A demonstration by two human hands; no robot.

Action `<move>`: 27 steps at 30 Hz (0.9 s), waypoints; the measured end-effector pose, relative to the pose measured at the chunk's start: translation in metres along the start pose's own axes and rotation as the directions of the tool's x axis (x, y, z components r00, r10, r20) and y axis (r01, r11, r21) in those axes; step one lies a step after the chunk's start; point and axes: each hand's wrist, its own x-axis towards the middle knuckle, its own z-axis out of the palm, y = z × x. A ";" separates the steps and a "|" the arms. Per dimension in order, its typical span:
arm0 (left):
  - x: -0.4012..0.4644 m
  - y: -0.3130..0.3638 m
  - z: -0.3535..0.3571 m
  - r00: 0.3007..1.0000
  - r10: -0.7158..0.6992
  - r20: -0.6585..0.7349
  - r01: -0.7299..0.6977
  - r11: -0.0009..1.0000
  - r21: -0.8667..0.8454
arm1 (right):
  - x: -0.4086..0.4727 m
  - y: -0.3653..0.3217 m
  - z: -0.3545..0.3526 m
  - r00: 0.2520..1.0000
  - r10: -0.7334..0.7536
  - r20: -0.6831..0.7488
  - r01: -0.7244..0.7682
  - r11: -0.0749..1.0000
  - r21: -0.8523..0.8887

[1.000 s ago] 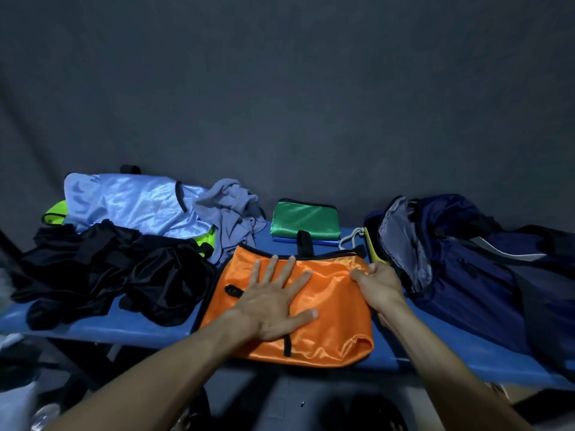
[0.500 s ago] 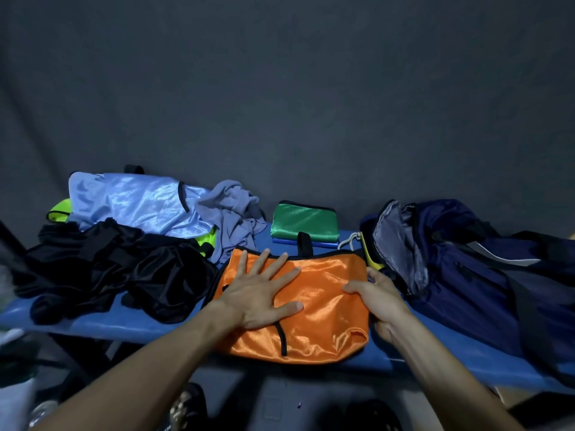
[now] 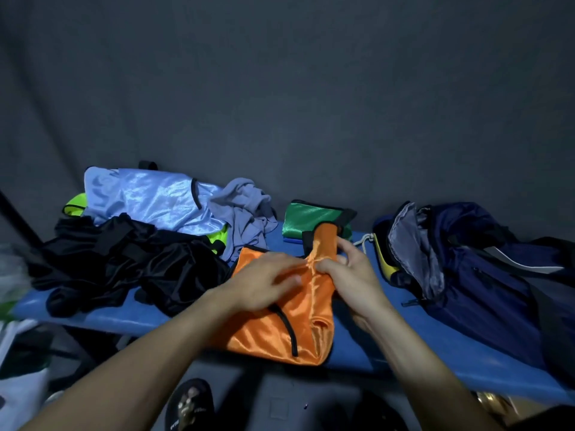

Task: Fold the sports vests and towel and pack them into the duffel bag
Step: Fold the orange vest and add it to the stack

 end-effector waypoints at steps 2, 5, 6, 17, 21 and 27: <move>-0.005 0.008 -0.022 0.977 -0.184 -0.106 0.104 0.848 -0.519 | 0.007 0.000 0.025 0.998 -0.036 0.060 0.037 0.999 -0.022; -0.014 0.013 -0.043 0.901 -0.432 0.029 0.265 0.497 -0.826 | 0.019 0.010 0.068 0.981 -0.047 0.186 0.074 0.987 -0.142; -0.017 0.007 -0.045 0.882 -0.470 0.037 0.304 0.507 -0.807 | 0.022 0.016 0.081 0.971 -0.039 0.234 0.092 0.971 -0.219; -0.027 -0.046 -0.032 0.785 -0.619 -0.023 0.469 0.618 -0.631 | 0.014 0.060 0.060 0.760 -0.292 0.580 0.644 0.460 -0.611; -0.023 -0.046 -0.030 0.748 -0.660 -0.067 0.524 0.650 -0.550 | -0.009 0.078 0.034 0.666 -0.271 0.695 0.739 0.107 -0.666; -0.038 -0.026 -0.043 0.868 -0.242 -0.434 0.334 0.931 0.149 | -0.022 0.110 0.023 0.579 -0.226 0.783 0.777 -0.140 -0.614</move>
